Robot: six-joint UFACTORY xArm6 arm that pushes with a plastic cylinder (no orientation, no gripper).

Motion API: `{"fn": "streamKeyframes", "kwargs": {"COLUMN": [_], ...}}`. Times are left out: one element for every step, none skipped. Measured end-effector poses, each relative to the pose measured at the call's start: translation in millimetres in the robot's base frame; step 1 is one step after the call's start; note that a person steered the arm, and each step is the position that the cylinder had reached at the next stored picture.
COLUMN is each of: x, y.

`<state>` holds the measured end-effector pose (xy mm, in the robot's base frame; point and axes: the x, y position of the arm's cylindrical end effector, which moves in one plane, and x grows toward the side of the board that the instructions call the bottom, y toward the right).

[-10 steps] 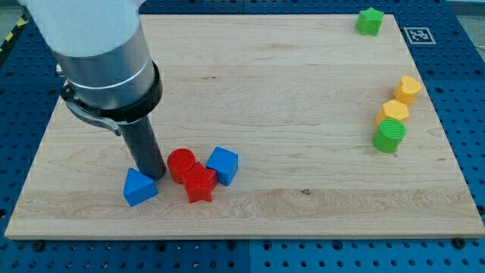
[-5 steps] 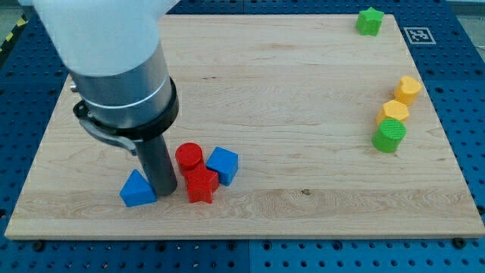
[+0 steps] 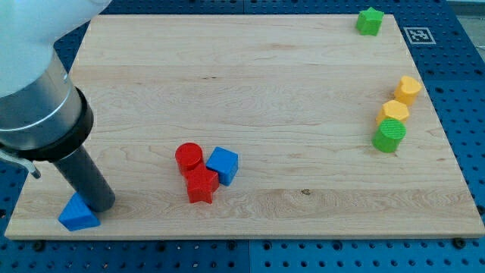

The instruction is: Slide the blue triangle to the bottom left corner

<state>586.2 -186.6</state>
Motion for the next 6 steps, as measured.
{"fn": "streamKeyframes", "kwargs": {"x": [1, 15, 28, 32, 31, 33], "y": [21, 45, 42, 32, 28, 15]}}
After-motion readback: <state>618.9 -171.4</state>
